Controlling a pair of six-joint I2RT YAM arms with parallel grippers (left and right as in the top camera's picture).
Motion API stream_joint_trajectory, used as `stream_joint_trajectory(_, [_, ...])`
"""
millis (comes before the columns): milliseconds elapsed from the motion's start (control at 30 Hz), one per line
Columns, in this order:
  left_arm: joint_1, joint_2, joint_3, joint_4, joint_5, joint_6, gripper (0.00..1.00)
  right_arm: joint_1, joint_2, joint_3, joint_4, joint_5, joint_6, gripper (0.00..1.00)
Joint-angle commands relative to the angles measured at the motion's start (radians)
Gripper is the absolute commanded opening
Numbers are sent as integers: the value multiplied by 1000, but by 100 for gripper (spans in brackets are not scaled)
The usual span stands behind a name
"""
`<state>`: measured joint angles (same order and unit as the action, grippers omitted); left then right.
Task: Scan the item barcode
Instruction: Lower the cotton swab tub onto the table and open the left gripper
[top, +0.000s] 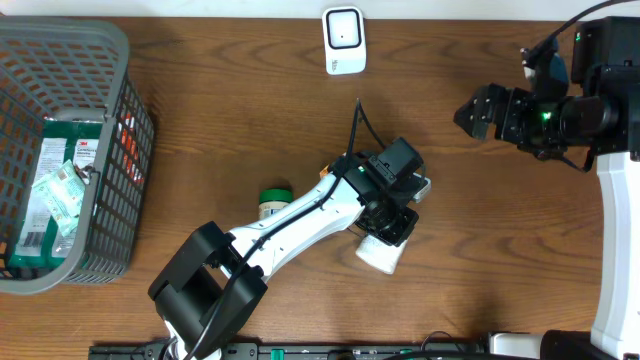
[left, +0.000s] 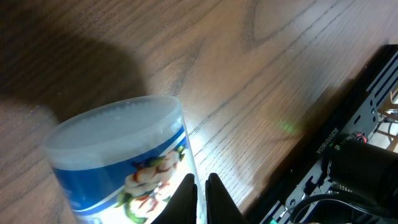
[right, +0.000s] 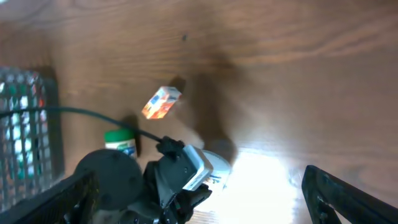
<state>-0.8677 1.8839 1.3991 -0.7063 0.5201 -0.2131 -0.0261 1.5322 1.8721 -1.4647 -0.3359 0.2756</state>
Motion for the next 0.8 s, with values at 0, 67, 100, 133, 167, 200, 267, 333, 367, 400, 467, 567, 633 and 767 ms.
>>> stream_joint_trajectory(0, [-2,7,-8,-2,-8,-14,7,-35,3,18,-2,119,145,99])
stream_joint_trajectory(67, [-2,7,-8,-2,-9,-13,8,-77,4,18,-2,157,174,99])
stream_joint_trajectory(100, [-2,7,-8,-1,-10,-13,8,-93,4,18,-2,164,174,99])
stream_joint_trajectory(133, [-2,8,-8,-1,-17,-13,8,-111,4,18,-4,175,173,99])
stream_joint_trajectory(167, [-2,8,-8,-1,-26,-13,8,-130,4,18,-10,183,173,99])
stream_joint_trajectory(200, [-2,8,-9,-1,-36,-13,8,-150,4,18,-16,190,173,99])
stream_joint_trajectory(267, [-2,10,-18,11,-39,-14,8,-190,5,18,-29,194,173,99])
stream_joint_trajectory(333, [-2,13,-35,27,-39,-14,8,-217,5,17,-39,204,172,99])
stream_joint_trajectory(367, [-2,15,-42,35,-39,-14,8,-225,5,16,-42,217,172,99])
stream_joint_trajectory(400, [-2,19,-49,39,-40,-13,8,-232,5,16,-47,236,172,99])
stream_joint_trajectory(467, [-1,24,-54,31,-71,-13,8,-236,5,16,-50,262,172,99])
stream_joint_trajectory(567, [-1,24,-54,6,-151,-13,8,-236,5,16,-50,265,172,99])
stream_joint_trajectory(633, [1,24,-54,-8,-185,-13,8,-236,5,16,-50,265,172,99])
stream_joint_trajectory(767, [12,19,-53,-30,-196,-13,8,-236,5,16,-50,265,172,99])
